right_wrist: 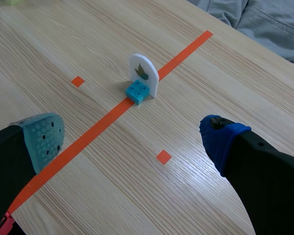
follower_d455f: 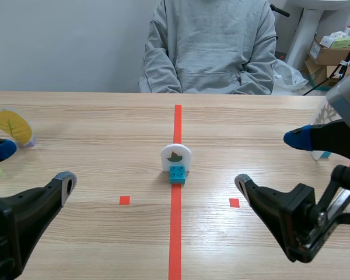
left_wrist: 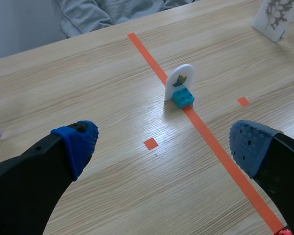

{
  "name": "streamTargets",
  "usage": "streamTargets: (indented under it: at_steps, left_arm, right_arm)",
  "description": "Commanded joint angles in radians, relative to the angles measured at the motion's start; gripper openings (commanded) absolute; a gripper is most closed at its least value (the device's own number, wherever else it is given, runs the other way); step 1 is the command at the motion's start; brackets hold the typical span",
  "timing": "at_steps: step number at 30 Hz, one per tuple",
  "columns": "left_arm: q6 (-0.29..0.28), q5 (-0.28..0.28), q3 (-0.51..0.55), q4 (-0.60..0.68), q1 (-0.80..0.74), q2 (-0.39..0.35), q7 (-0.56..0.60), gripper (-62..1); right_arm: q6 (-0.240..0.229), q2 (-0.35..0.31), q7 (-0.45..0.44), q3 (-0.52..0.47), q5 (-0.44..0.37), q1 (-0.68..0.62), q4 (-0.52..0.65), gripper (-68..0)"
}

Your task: Do the leaf sorting experiment

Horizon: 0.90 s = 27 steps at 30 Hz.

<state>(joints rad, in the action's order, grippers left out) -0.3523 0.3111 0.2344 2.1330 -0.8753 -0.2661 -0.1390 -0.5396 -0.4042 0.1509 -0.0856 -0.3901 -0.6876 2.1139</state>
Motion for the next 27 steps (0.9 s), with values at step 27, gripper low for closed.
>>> streamTargets:
  at_steps: [27]
  left_arm:
    - [-0.115, -0.070, -0.050, -0.262, 0.266, -0.032, -0.038, -3.7]
  right_arm:
    - [0.000, -0.006, 0.058, -0.095, -0.006, -0.005, -0.005, -11.1]
